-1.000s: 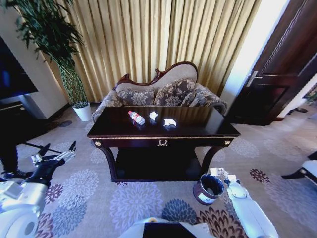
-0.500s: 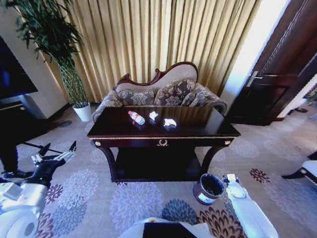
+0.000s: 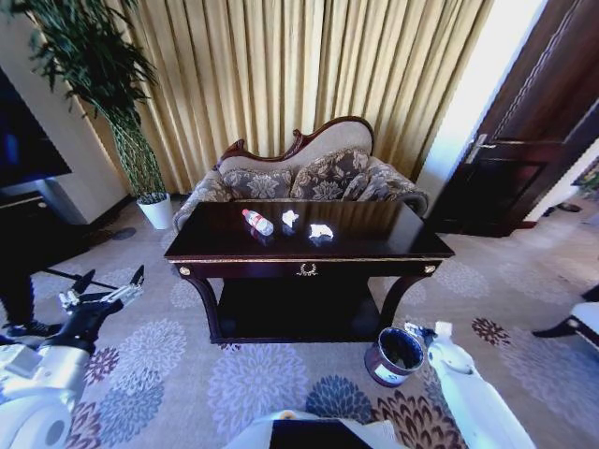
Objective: Move to the front of the table and place the trash on the table into the trash bin.
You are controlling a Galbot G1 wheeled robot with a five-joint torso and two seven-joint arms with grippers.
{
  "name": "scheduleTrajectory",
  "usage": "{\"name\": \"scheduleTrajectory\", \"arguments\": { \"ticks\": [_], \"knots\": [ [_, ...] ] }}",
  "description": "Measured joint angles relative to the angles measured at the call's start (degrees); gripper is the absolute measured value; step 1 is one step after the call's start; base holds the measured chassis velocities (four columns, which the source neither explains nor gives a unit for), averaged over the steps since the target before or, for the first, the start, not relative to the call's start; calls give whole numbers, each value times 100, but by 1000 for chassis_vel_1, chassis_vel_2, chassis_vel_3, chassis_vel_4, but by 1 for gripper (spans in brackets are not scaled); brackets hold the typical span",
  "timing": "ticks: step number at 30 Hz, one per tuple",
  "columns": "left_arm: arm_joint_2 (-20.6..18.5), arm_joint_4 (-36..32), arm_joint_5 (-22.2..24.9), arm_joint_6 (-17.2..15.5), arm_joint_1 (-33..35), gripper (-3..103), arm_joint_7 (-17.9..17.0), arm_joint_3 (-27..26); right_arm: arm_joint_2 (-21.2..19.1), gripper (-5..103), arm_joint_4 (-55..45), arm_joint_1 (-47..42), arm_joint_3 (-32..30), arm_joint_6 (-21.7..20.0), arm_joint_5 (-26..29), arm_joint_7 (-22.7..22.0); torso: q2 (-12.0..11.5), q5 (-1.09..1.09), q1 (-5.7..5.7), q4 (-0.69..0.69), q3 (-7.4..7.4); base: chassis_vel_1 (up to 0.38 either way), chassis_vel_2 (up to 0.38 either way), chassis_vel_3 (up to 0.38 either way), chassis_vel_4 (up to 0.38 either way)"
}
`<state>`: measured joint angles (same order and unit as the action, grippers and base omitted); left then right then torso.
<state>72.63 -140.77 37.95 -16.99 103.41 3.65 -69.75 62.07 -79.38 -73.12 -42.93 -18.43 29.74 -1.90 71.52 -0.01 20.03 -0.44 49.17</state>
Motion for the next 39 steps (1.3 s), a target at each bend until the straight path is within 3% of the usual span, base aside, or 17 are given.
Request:
{"name": "scheduleTrajectory", "arguments": {
  "ticks": [7,10,17,39],
  "knots": [
    [-23,36,17,10,-48,100,-2,9,46,100,-1475,-599,-561,273,334,198,0,-2,0,2,0,0,0,0,0],
    [-23,23,32,13,-57,100,-3,16,275,100,-2654,-1086,-752,409,330,215,0,-2,0,-1,0,0,0,0,0],
    [-20,-2,34,13,-63,100,-3,37,551,100,-4057,-1380,-621,459,100,71,1,-3,-1,2,-1,0,0,0,0],
    [-20,-6,31,10,-64,100,-5,44,551,100,-4018,-1357,-580,435,56,37,0,0,0,1,0,0,0,0,0]
  ]
}}
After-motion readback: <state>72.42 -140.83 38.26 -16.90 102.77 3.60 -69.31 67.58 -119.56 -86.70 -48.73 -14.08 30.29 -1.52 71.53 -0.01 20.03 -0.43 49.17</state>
